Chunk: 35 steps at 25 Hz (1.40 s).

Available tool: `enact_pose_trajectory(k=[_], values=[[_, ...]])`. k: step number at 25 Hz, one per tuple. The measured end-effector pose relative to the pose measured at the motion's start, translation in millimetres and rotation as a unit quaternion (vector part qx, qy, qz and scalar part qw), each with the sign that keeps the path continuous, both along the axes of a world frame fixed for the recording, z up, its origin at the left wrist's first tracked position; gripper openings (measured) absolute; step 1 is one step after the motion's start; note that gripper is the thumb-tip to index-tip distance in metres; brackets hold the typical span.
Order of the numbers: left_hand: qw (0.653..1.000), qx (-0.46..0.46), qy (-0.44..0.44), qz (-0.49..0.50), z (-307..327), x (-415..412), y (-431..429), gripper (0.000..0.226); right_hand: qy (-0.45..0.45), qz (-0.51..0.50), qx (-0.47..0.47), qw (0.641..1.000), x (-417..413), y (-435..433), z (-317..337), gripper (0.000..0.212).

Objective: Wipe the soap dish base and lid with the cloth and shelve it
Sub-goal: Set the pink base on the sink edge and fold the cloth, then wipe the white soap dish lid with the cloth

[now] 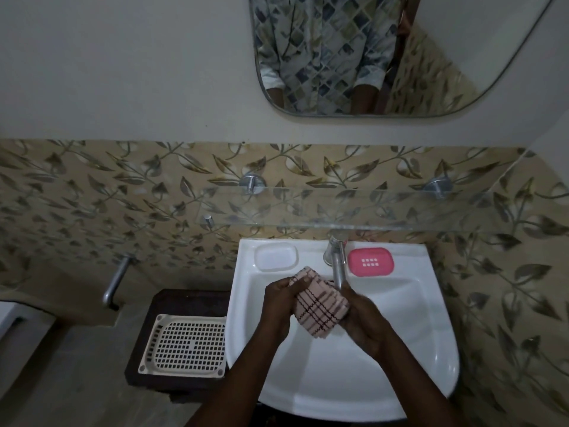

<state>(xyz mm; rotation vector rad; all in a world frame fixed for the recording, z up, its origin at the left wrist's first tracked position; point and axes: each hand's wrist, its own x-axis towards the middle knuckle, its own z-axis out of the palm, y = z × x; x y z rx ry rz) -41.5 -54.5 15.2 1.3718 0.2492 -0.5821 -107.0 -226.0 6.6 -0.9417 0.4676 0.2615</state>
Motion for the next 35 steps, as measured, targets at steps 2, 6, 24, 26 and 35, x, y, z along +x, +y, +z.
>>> enact_pose_trajectory(k=[2, 6, 24, 26, 35], values=[[1.0, 0.001, -0.008, 0.01, -4.3, -4.5, 0.8, 0.018, 0.033, 0.011, 0.078, 0.996, -10.0, 11.2, -4.6, 0.053], [0.995, 0.093, -0.037, -0.002, -11.1, -14.0, 0.9, 0.02, -0.018, -0.017, 0.055, 0.998, -20.2, 28.9, -16.8, 0.067], [0.958, 0.165, -0.178, -0.15, -29.0, 2.1, -5.8, 0.035, 0.02, -0.083, 0.03, 0.996, -30.6, 12.2, -26.6, 0.048], [0.96, 0.198, -0.162, -0.116, -31.7, 16.7, -3.3, 0.049, 0.03, -0.131, 0.046, 0.99, -27.9, 11.5, -30.9, 0.044], [0.838, 0.424, -0.232, -0.253, -45.6, 127.2, 56.2, 0.114, 0.048, -0.175, 0.125, 0.975, -35.1, -19.0, -36.5, 0.038]])
